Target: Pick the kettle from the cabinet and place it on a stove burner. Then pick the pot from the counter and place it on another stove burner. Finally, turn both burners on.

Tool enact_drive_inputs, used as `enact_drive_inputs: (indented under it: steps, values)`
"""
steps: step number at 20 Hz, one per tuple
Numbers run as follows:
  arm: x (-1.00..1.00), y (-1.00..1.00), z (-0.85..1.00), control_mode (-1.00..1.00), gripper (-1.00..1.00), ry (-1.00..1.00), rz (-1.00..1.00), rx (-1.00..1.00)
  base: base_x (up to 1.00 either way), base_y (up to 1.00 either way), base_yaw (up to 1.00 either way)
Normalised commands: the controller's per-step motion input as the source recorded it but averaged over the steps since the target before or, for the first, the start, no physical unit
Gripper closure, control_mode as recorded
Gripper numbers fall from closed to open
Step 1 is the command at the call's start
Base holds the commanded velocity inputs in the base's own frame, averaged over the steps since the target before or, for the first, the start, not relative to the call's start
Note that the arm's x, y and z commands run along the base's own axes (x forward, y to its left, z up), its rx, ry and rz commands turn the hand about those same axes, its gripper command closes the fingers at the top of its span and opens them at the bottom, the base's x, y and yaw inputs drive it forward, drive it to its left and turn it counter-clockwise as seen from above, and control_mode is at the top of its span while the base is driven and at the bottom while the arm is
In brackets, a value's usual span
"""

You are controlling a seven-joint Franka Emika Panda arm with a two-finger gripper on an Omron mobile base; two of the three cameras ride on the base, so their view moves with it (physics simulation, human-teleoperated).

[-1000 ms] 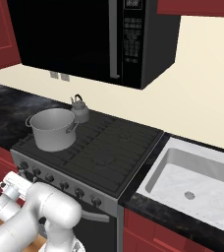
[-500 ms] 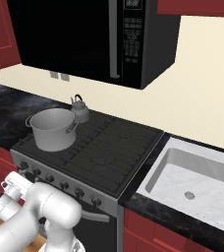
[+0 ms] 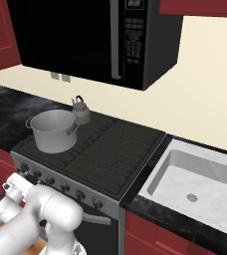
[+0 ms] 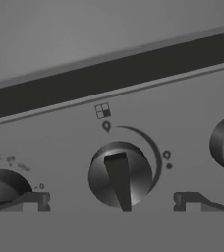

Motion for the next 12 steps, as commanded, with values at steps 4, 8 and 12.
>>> enact_drive_inputs:
  steps: [4,8,12]
  values:
    - [0.10,0.00,0.03,-1.00,-1.00,0.00,0.00,0.02,0.00,0.00,0.00]
    - [0.10,0.00,0.01,-1.00,-1.00,0.00,0.00,0.00,0.00,0.00,0.00]
    - [0.05,0.00,0.00,-1.00,-1.00,0.00,0.00,0.00,0.00,0.00,0.00]
